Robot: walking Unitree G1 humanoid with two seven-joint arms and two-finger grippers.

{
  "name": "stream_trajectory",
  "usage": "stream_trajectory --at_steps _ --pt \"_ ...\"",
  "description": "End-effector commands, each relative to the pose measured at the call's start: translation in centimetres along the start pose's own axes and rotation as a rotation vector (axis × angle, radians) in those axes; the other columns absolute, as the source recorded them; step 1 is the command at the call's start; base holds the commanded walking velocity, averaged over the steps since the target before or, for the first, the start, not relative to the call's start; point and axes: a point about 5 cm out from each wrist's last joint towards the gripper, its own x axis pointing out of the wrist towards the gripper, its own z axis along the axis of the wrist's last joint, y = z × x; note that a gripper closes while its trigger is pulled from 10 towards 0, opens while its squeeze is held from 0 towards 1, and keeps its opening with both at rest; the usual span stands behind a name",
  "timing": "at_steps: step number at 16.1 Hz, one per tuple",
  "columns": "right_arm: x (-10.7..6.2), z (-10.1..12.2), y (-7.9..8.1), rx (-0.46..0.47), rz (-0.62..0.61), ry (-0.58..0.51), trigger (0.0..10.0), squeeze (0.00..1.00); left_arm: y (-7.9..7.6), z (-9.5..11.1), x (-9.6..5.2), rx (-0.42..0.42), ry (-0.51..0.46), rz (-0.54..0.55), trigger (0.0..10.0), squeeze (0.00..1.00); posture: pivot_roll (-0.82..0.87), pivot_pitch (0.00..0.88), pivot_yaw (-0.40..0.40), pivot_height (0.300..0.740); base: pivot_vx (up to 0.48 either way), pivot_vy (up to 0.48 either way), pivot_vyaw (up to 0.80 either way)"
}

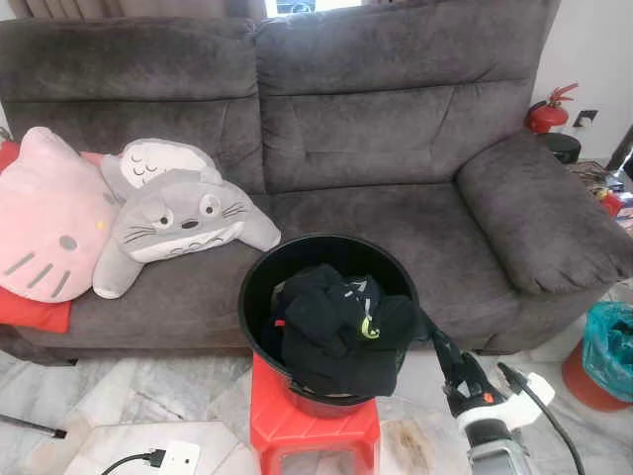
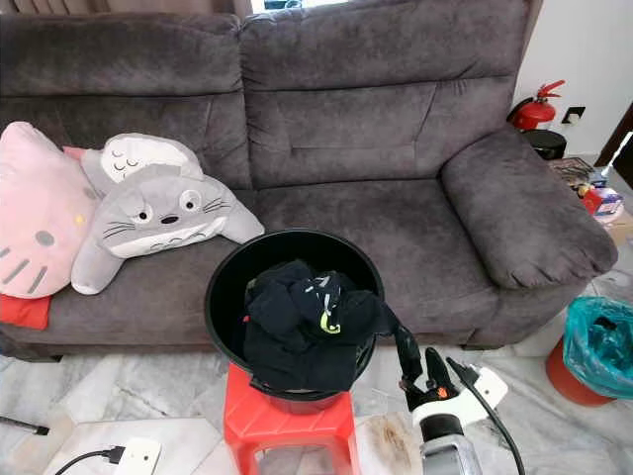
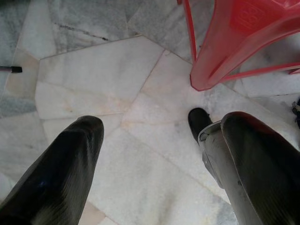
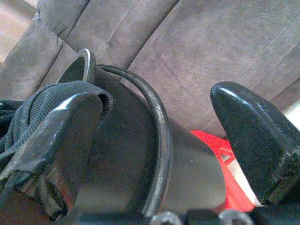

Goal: Hang hanger

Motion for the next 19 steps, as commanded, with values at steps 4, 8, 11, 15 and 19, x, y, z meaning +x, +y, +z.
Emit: stream_trajectory --at_steps 4,8,11,15,19 --pt "0.41 0.25 -0.04 -0.012 -0.005 -0.009 10.0 0.00 0.20 -0.63 -0.15 0.017 0.024 0.002 10.0 0.00 -0.20 0.000 0.062 0.740 0.000 0.000 0.00" --pt "0.05 -0.18 -0.36 -0.008 -0.015 0.000 10.0 0.00 0.15 -0.63 -0.16 0.018 0.023 0.001 10.0 0.00 -0.20 0.000 0.063 0.740 0.000 0.000 0.00" --pt "-0.12 -0.52 -0.52 -0.002 -0.023 0.008 10.0 0.00 0.13 -0.62 -0.15 0.019 0.023 0.000 10.0 0.00 -0.20 0.000 0.064 0.740 0.000 0.000 0.00" --pt "0.21 -0.12 -0.67 -0.002 -0.021 -0.002 10.0 0.00 0.23 -0.59 -0.14 0.021 0.023 0.002 10.0 0.00 -0.20 0.000 0.065 0.740 0.000 0.000 0.00" --pt "0.35 0.30 -0.85 -0.011 -0.020 -0.011 10.0 0.00 0.31 -0.69 -0.17 0.021 0.027 0.005 10.0 0.00 -0.20 0.000 0.065 0.740 0.000 0.000 0.00"
